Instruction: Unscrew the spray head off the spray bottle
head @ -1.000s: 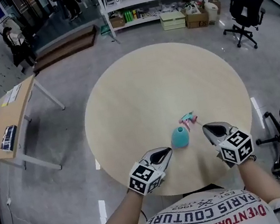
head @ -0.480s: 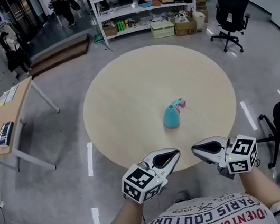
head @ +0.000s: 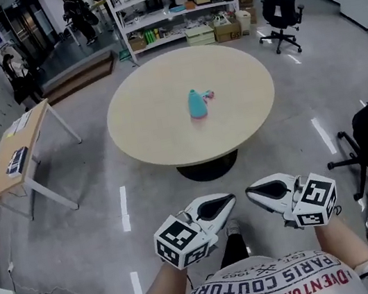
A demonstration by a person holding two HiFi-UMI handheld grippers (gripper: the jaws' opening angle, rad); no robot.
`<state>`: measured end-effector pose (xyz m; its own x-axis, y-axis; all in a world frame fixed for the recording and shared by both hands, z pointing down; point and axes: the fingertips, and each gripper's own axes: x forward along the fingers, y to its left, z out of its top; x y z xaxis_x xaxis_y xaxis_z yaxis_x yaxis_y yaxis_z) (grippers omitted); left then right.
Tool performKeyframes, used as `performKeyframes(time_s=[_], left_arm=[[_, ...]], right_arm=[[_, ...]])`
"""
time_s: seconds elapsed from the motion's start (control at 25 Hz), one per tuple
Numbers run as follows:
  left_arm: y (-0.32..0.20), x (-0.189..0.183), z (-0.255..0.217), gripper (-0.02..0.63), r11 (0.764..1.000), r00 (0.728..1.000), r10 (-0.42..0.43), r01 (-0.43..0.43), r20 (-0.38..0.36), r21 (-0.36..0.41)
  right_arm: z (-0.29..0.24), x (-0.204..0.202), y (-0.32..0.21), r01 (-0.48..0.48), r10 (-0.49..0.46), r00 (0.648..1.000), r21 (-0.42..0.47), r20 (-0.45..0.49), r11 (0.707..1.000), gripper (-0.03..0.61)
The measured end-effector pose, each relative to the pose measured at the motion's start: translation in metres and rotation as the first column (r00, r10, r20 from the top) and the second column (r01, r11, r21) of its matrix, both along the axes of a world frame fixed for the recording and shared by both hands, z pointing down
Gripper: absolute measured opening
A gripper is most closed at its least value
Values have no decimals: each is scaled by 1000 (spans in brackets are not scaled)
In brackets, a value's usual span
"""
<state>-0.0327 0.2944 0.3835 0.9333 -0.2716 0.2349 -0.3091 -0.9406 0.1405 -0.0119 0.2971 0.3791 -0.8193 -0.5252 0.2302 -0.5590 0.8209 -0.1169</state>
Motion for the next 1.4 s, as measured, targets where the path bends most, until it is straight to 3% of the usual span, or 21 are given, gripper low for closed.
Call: performKeyframes(time_s=[0.2,0.4,0.8,1.4], left_arm=[[125,12,-3,2,999,998,42,-42,42,-4],[193,-9,-18,2,1000,998,29,-30,53,9],[228,-26,-51,2,998,999,-51,50,9,40],[254,-33,-62,2,995,999,-44,42,12,94]], right_arm=[[-3,6,124,-9,9,1000,-10,5,1000,0],[-28,-10,190,-14,14,1000,1,26,1000,0],[-45,-15,233,28,-30,999,43,34,999,0],[-59,-29,257,69,-71,997,65,34,996,0]])
